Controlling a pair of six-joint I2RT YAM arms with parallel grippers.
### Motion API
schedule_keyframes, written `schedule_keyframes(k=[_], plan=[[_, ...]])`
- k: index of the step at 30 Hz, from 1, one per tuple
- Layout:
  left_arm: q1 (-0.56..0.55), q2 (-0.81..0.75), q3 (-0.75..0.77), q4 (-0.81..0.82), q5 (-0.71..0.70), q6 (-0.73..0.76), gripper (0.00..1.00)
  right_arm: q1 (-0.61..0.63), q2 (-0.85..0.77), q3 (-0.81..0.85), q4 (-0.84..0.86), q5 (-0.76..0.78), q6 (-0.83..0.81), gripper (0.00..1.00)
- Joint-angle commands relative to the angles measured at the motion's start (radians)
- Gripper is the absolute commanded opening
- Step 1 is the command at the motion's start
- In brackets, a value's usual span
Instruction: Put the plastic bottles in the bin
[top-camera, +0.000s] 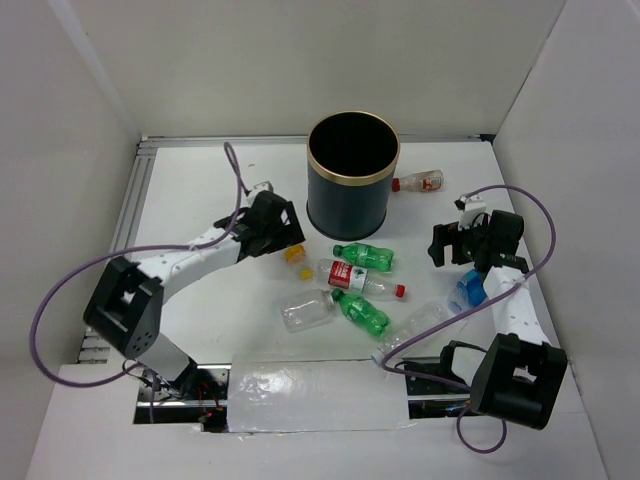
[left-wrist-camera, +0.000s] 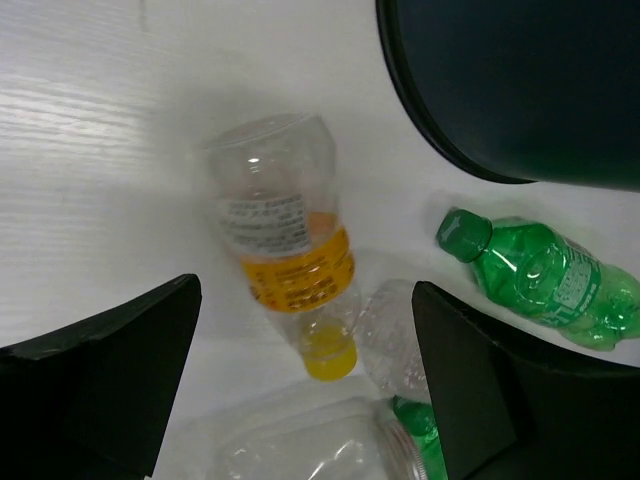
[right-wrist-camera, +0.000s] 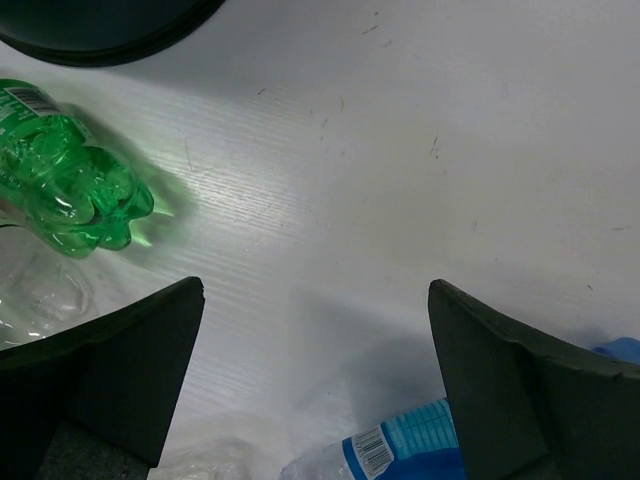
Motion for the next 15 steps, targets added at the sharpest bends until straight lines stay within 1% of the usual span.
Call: schedule_keyframes(k=[1,2,4,6,7,8,9,10,11,13,14,15], plan=[[-0.051,0.108,0.106,-0.055,-0.076,-0.038,1.00,-0.006,-0.011,0.015,-0.001,-0.022,-0.008,1.00],[-0.060,0.171,0.123,-0.069,-0.091,-0.048,1.00,-0.006,-0.011,0.015,-0.001,-0.022,-0.008,1.00],[-0.069,0.226,0.149,-0.092,-0.102,-0.057,1.00,-0.006,-0.002,0.015,-0.001,-0.022,-0.008,1.00],[-0.080,0.281,0.163,-0.101,-0.122,-0.068,0.95,-0.006,-0.002,0.024,-0.001,-0.040,-0.008,1.00],[-0.080,0.282,0.163,-0.101,-0.122,-0.077,0.92,-0.006,-0.002,0.024,-0.010,-0.040,-0.008,1.00],[-0.080,0.294,0.154,-0.081,-0.122,-0.077,0.71,-0.006,-0.002,0.024,-0.020,-0.058,-0.029,1.00],[-0.080,0.294,0.154,-0.081,-0.122,-0.077,0.70,-0.006,-0.002,0.024,-0.020,-0.058,-0.029,1.00],[-0.080,0.283,0.140,-0.072,-0.122,-0.065,0.62,-0.006,-0.002,0.024,-0.020,-0.077,-0.038,1.00],[-0.080,0.283,0.128,-0.063,-0.122,-0.065,0.43,-0.006,0.007,0.024,-0.035,-0.092,-0.061,1.00],[-0.080,0.241,0.119,-0.063,-0.122,-0.030,0.31,-0.006,0.021,0.033,-0.075,-0.172,-0.101,0.95],[-0.080,0.221,0.119,-0.052,-0.122,-0.013,0.25,-0.006,0.021,0.045,-0.095,-0.210,-0.156,0.92],[-0.092,0.198,0.119,-0.052,-0.134,0.022,0.13,-0.006,0.032,0.058,-0.116,-0.289,-0.188,0.90]])
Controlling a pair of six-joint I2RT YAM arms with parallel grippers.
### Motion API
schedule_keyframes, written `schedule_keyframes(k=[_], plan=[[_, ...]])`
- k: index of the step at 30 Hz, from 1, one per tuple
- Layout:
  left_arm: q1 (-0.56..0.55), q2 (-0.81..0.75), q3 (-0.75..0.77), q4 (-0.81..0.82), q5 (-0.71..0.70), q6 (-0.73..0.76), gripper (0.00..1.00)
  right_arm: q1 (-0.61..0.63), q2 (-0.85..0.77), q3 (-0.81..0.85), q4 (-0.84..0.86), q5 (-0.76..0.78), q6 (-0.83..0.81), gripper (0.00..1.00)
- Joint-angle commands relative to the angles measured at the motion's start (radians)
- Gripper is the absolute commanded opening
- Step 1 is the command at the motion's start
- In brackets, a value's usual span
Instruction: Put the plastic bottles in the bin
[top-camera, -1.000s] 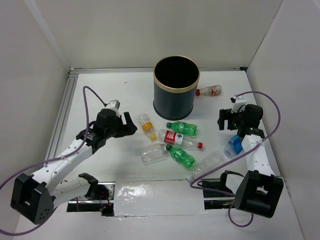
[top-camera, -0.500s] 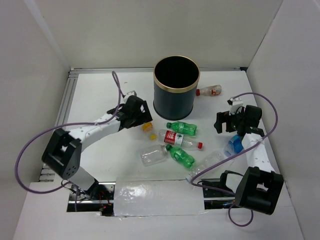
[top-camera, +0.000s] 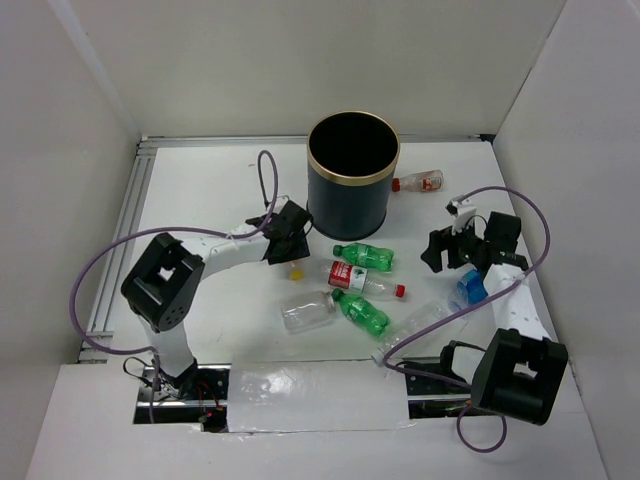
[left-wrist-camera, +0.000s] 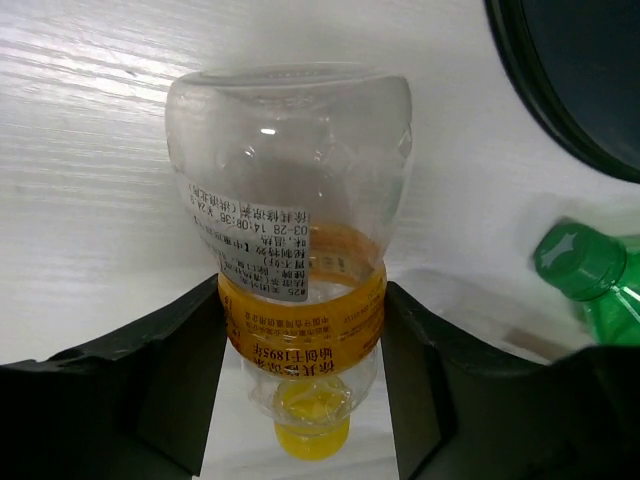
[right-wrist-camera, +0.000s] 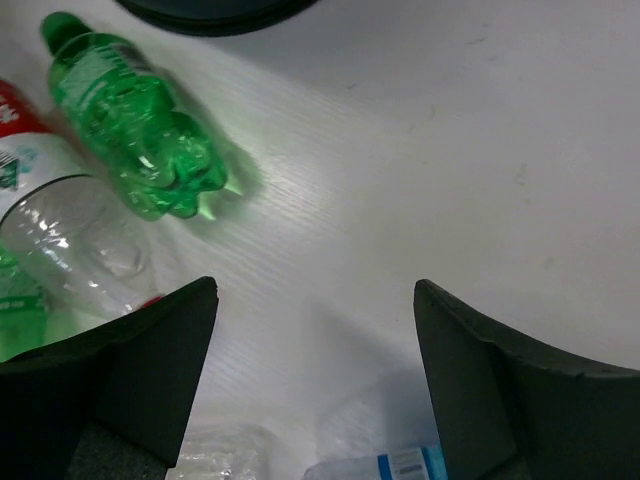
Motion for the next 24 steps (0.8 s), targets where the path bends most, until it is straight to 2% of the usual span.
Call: schedule_keyframes(k=[1,3,5,7,10,14,15,17,18,19,20,21,22,23,24], plan=[[-0.030,-0.111,-0.005,0.011,-0.050,0.082,0.09,-0.005,0.030,0.064,-0.098,-0.221,-0.154,0.85],[-0.059,-0.222,0.005,0.011,-0.084,0.169,0.01,-0.005,0.040,0.078,-0.213,-0.368,-0.338,0.81],[-0.109,-0.295,0.060,0.011,-0.110,0.254,0.00,-0.005,0.050,0.089,-0.331,-0.442,-0.509,0.78],[-0.153,-0.372,0.163,0.022,-0.125,0.363,0.00,0.040,0.060,0.116,-0.390,-0.494,-0.578,0.78],[-0.162,-0.395,0.312,0.058,-0.130,0.447,0.00,0.137,0.060,0.116,-0.395,-0.481,-0.590,0.81],[-0.162,-0.300,0.475,0.158,-0.130,0.509,0.00,0.240,0.048,0.116,-0.309,-0.449,-0.524,0.84],[-0.162,-0.265,0.510,0.202,-0.130,0.519,0.03,0.255,0.048,0.107,-0.309,-0.440,-0.512,0.84],[-0.150,-0.176,0.652,0.212,-0.157,0.532,0.06,0.303,0.048,0.116,-0.298,-0.421,-0.500,0.85],[-0.150,-0.076,0.711,0.201,-0.170,0.532,0.07,0.317,0.048,0.116,-0.283,-0.409,-0.480,0.85],[-0.135,-0.022,0.769,0.166,-0.185,0.523,0.10,0.331,0.048,0.116,-0.268,-0.397,-0.443,0.85],[-0.123,0.028,0.826,0.140,-0.199,0.506,0.20,0.358,0.048,0.116,-0.252,-0.360,-0.429,0.85],[-0.123,0.077,0.934,0.113,-0.199,0.506,0.24,0.373,0.048,0.116,-0.214,-0.335,-0.412,0.85],[-0.112,0.156,0.976,0.087,-0.213,0.492,0.30,0.387,0.048,0.116,-0.197,-0.314,-0.386,0.85],[-0.112,0.186,1.007,0.057,-0.223,0.483,0.48,0.400,0.048,0.103,-0.177,-0.274,-0.372,0.83],[-0.103,0.204,1.035,0.057,-0.233,0.483,0.58,0.429,0.048,0.103,-0.163,-0.259,-0.372,0.83]])
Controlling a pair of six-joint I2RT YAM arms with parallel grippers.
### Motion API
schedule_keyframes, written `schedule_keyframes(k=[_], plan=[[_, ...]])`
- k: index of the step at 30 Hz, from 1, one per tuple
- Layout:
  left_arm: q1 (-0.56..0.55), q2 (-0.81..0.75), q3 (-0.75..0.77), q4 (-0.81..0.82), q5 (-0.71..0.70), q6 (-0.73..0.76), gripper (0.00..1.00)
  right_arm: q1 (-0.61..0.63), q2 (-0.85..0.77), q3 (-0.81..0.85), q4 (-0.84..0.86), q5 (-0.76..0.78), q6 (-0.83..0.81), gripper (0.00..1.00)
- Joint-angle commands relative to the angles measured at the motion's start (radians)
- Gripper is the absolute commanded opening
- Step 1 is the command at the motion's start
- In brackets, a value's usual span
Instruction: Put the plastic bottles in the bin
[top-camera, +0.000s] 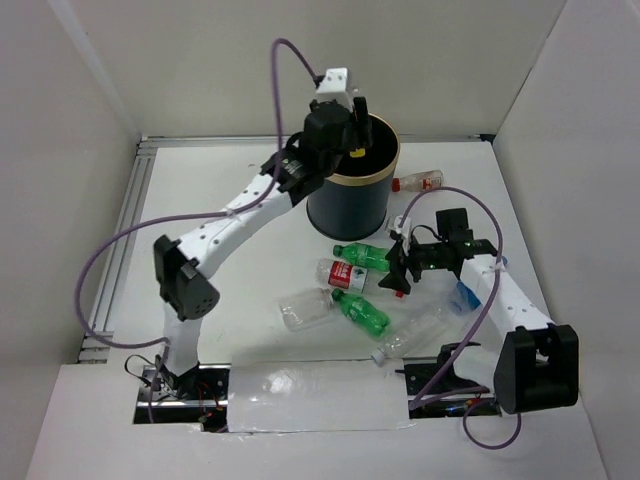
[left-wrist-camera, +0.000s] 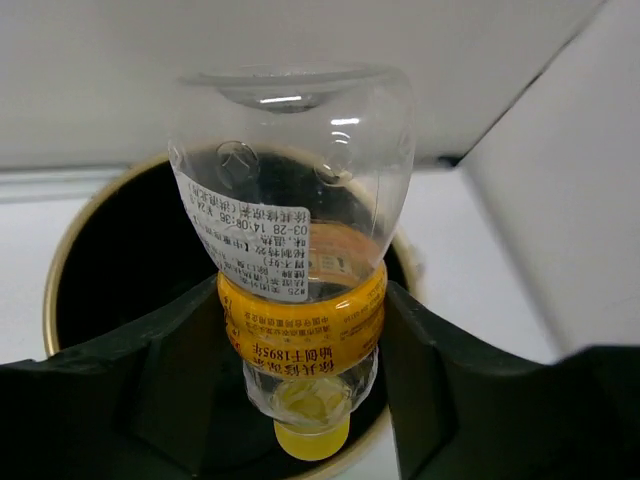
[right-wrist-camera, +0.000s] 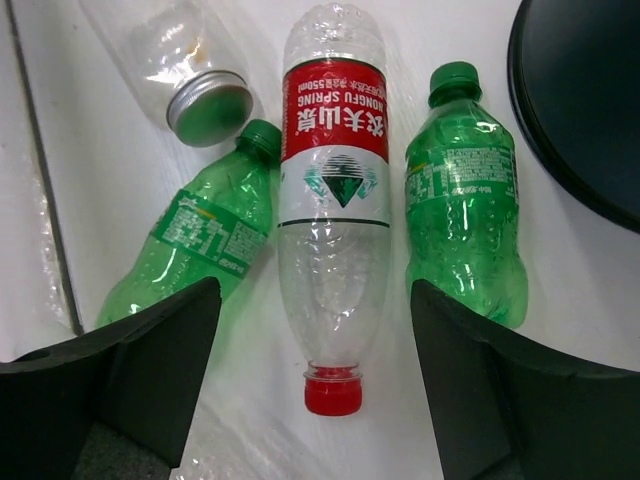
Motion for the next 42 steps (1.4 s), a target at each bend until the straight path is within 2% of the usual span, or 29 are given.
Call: schedule_keyframes(k=[1,3,6,7,11,15,16,17,18,20,21,23,24,25,27,28,33,37,41,42], plan=[[0.034,0.093,0.072,-0.082,-0.061,-0.001,0.67,0.059,-0.012,0.029,0.113,0.090,0.062,0.82],[0.046,0.107,0.062,-0.082,-0.033,-0.011,0.85,0.133,0.000,0.020,0.158,0.157,0.082,0.82],[0.071,0.107,0.062,-0.082,0.000,0.004,0.96,0.208,0.031,0.000,0.209,0.237,0.107,0.82],[0.071,0.107,0.078,-0.093,0.012,0.017,0.99,0.219,0.057,0.000,0.225,0.248,0.107,0.82],[0.048,0.017,0.024,-0.105,0.009,0.095,0.99,0.279,0.114,0.000,0.279,0.305,0.116,0.82],[-0.036,-0.225,-0.244,-0.082,-0.072,0.259,0.99,0.297,0.177,0.000,0.347,0.390,0.131,0.83],[-0.081,-0.285,-0.398,-0.072,-0.072,0.285,0.99,0.297,0.191,0.000,0.347,0.415,0.131,0.83],[-0.104,-0.348,-0.478,-0.071,-0.087,0.304,0.99,0.308,0.215,0.000,0.357,0.415,0.131,0.83],[-0.124,-0.474,-0.558,-0.071,-0.088,0.304,0.99,0.308,0.229,0.000,0.358,0.415,0.131,0.83],[-0.171,-0.599,-0.777,-0.102,-0.040,0.295,0.99,0.328,0.267,0.009,0.358,0.435,0.131,0.83],[-0.184,-0.705,-0.837,-0.120,0.010,0.276,0.99,0.343,0.283,0.009,0.358,0.435,0.122,0.83],[-0.199,-0.788,-0.969,-0.186,0.059,0.197,0.99,0.359,0.332,0.009,0.370,0.458,0.122,0.83],[-0.220,-0.849,-1.035,-0.211,0.119,0.145,0.99,0.369,0.362,0.009,0.361,0.458,0.113,0.78],[-0.221,-0.850,-1.036,-0.211,0.120,0.126,0.99,0.370,0.363,0.009,0.361,0.458,0.113,0.78],[-0.253,-0.882,-1.100,-0.248,0.130,0.083,0.99,0.392,0.372,0.035,0.319,0.449,0.113,0.68],[-0.265,-0.882,-1.114,-0.258,0.130,0.065,0.99,0.393,0.372,0.036,0.299,0.438,0.104,0.55],[-0.343,-0.841,-1.171,-0.286,0.130,0.029,0.99,0.371,0.211,0.101,0.119,0.287,0.012,0.27],[-0.397,-0.804,-1.189,-0.286,0.176,0.069,0.99,0.275,0.032,0.244,-0.114,0.138,-0.039,0.20],[-0.423,-0.793,-1.189,-0.286,0.186,0.104,0.99,0.147,-0.013,0.420,-0.247,-0.026,-0.082,0.17],[-0.423,-0.782,-1.189,-0.276,0.186,0.121,0.99,0.095,-0.013,0.483,-0.267,-0.115,-0.082,0.17]])
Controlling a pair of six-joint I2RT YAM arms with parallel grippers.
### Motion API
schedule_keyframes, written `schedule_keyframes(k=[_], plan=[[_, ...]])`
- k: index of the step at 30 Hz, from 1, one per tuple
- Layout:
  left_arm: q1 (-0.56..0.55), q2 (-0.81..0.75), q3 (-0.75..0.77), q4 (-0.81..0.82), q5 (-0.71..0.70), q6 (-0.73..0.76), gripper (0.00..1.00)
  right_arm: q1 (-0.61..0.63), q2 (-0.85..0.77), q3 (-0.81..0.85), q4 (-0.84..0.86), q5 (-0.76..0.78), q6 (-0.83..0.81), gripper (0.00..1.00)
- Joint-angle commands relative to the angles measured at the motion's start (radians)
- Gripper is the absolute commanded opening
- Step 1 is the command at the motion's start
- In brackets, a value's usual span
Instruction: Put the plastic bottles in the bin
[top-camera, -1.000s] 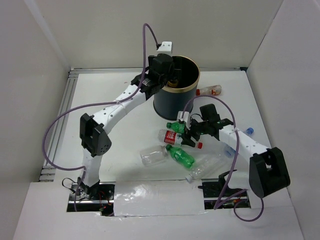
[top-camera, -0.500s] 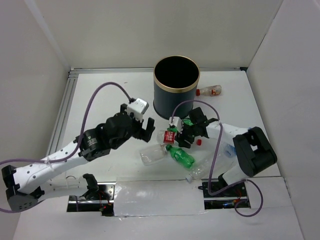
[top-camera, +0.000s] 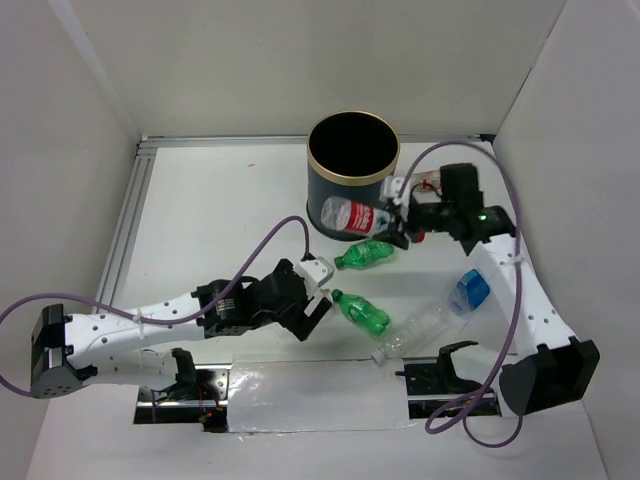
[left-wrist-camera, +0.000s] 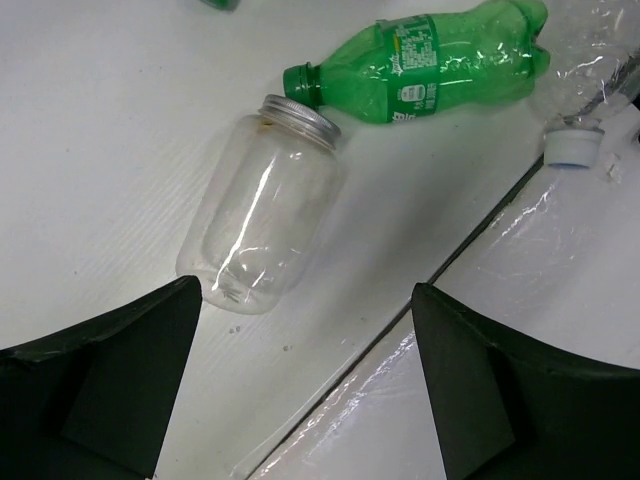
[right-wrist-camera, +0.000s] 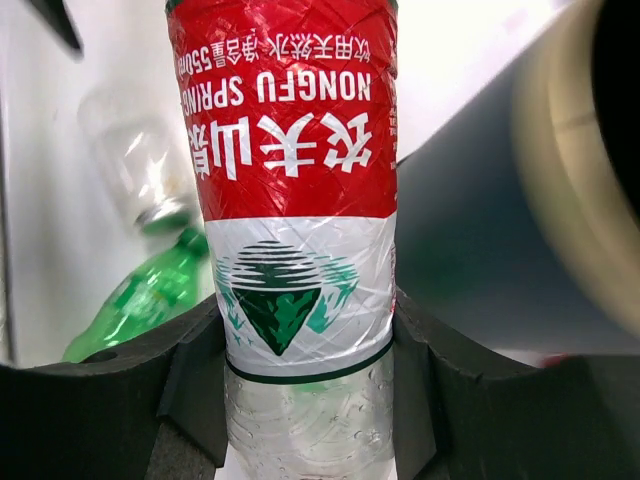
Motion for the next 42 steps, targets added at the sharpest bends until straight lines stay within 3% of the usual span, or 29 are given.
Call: schedule_keyframes(k=[1,4,6,9,15,18,21,22,26,27,28,31,32,33,36,37,40,41,42], plan=[[-0.008,0.010,0.007,0.031,0.018,0.054,0.99,-0.103,-0.032,0.147,-0.148,-0.264,-0.049,0.17],[-0.008,0.067,-0.004,0.074,0.028,0.093,0.99,-0.135,-0.032,0.245,-0.024,-0.335,0.130,0.17],[-0.008,0.113,-0.013,0.093,0.028,0.103,0.99,-0.149,-0.020,0.256,0.259,-0.335,0.387,0.17],[-0.008,0.229,-0.013,0.125,-0.007,0.113,0.99,-0.149,0.081,0.307,0.555,-0.324,0.564,0.18],[0.072,0.373,-0.004,0.206,-0.011,0.151,0.99,-0.060,0.363,0.594,0.594,-0.243,0.556,0.21],[0.107,0.429,0.005,0.206,-0.011,0.151,0.96,-0.048,0.490,0.690,0.569,-0.224,0.543,0.28],[0.119,0.495,0.024,0.206,-0.011,0.160,0.85,-0.037,0.601,0.773,0.502,-0.224,0.523,0.47],[0.119,0.507,0.024,0.206,-0.011,0.160,0.82,-0.037,0.613,0.773,0.487,-0.224,0.523,0.69],[0.128,0.535,0.013,0.206,-0.001,0.171,0.63,-0.046,0.589,0.732,0.498,-0.212,0.540,1.00],[0.128,0.535,0.013,0.206,0.010,0.171,0.59,-0.059,0.574,0.723,0.498,-0.212,0.540,1.00],[0.128,0.526,0.002,0.215,0.010,0.171,0.48,-0.059,0.543,0.711,0.478,-0.212,0.540,1.00],[0.128,0.483,0.002,0.215,0.010,0.162,0.33,-0.121,0.467,0.675,0.435,-0.212,0.540,1.00],[0.128,0.466,0.011,0.191,0.010,0.162,0.18,-0.141,0.443,0.658,0.424,-0.203,0.540,1.00],[0.128,0.444,0.024,0.179,0.010,0.153,0.12,-0.187,0.420,0.622,0.410,-0.203,0.525,1.00],[0.128,0.334,0.108,0.125,0.001,0.169,0.00,-0.282,0.321,0.548,0.308,-0.204,0.418,1.00],[0.128,0.277,0.167,0.125,0.021,0.191,0.00,-0.359,0.283,0.498,0.195,-0.242,0.270,0.96],[0.167,0.231,0.330,0.125,0.071,0.205,0.00,-0.495,0.261,0.410,-0.046,-0.275,0.001,0.73],[0.177,0.231,0.375,0.137,0.080,0.217,0.00,-0.522,0.247,0.381,-0.202,-0.264,-0.098,0.37],[0.190,0.231,0.418,0.155,0.099,0.228,0.00,-0.546,0.233,0.346,-0.258,-0.246,-0.250,0.19]])
